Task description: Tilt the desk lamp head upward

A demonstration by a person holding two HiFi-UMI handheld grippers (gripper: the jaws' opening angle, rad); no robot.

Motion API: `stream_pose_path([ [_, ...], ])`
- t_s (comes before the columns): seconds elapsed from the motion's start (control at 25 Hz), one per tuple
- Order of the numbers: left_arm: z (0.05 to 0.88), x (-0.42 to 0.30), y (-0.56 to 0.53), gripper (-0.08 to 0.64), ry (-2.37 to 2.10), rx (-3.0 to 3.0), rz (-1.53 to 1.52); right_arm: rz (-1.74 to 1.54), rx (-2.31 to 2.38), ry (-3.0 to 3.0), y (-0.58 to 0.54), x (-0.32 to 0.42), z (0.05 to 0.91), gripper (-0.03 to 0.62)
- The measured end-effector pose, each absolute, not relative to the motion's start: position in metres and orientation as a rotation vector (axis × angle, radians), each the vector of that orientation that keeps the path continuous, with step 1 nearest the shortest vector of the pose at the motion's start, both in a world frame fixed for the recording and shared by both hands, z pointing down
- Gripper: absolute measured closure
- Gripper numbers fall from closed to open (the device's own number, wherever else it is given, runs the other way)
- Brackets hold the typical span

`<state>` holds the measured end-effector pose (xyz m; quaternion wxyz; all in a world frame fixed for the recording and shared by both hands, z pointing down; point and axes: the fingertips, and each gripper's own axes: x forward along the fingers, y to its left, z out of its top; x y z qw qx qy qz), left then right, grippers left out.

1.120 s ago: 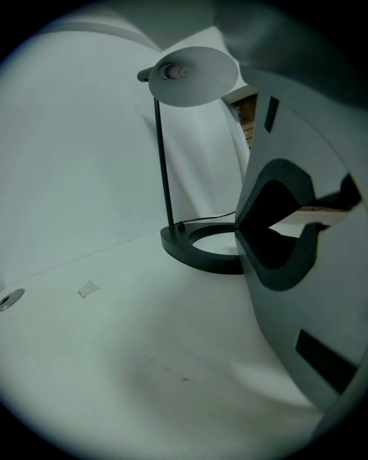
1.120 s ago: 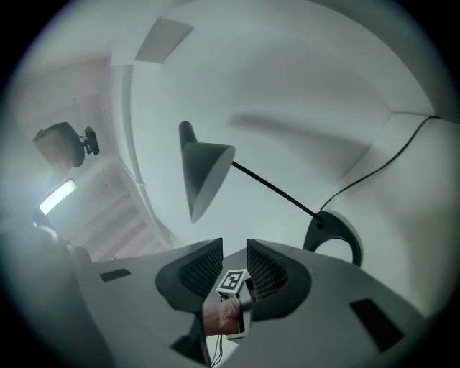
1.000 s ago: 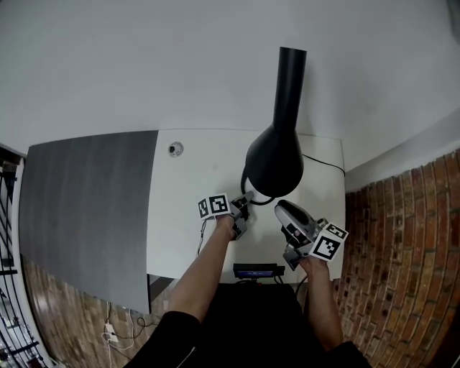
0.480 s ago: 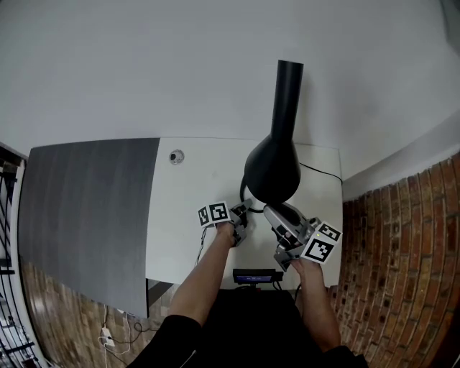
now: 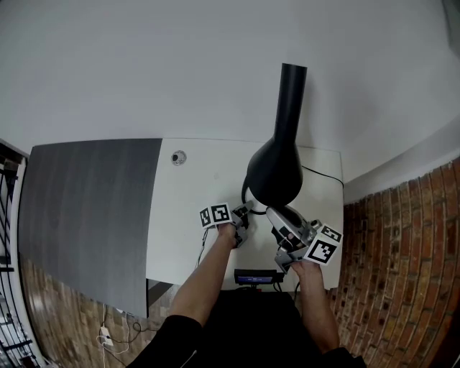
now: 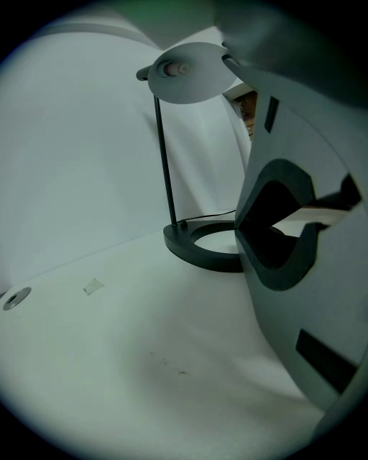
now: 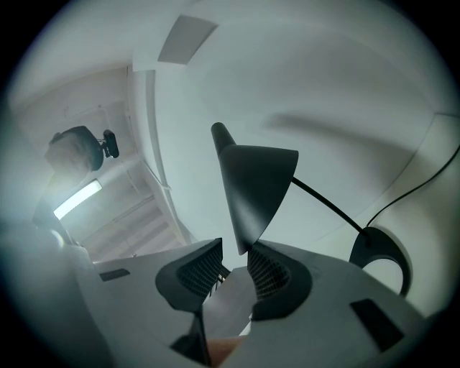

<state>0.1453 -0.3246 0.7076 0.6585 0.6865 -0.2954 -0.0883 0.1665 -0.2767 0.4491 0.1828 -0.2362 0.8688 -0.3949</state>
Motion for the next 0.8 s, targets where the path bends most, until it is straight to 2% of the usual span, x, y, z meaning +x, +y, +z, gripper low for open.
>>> stream_pose_path([
  [0.8, 0.708, 0.147, -0.325, 0.551, -0.668, 1.556, -0.2, -1.017, -0.587, 2.47, -0.247, 0.166, 0.413, 0.495],
])
